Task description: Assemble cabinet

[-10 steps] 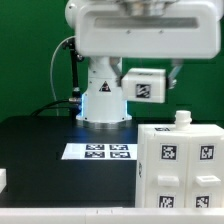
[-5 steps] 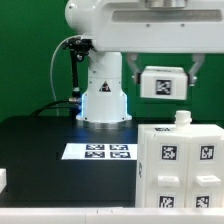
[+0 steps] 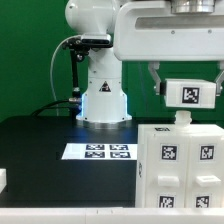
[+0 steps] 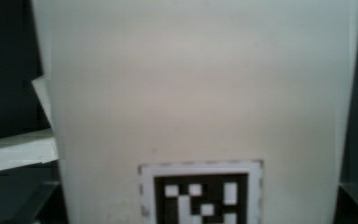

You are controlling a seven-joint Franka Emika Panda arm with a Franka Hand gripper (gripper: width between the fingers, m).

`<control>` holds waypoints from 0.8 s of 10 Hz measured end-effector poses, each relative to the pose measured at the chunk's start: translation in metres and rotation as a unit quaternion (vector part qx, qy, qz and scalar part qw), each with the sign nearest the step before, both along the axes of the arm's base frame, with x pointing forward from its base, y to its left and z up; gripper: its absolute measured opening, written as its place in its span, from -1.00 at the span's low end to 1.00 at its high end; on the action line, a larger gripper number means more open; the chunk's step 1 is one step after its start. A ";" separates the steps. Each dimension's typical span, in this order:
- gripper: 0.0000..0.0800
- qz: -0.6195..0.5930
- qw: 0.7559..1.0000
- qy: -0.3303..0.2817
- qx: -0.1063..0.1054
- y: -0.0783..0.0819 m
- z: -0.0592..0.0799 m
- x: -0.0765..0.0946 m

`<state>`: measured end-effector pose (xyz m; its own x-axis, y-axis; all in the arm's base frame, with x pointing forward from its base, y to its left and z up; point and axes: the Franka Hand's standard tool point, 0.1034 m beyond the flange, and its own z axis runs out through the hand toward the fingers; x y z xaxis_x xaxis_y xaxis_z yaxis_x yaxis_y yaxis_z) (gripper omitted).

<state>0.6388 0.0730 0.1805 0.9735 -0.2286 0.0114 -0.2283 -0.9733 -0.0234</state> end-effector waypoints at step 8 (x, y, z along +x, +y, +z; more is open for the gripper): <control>0.39 -0.002 1.000 -0.015 -0.009 0.000 -0.028 0.004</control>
Offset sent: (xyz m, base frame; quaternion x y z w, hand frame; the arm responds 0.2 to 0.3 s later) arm 0.0072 0.0055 -0.0101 0.0042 0.0131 0.0136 0.9998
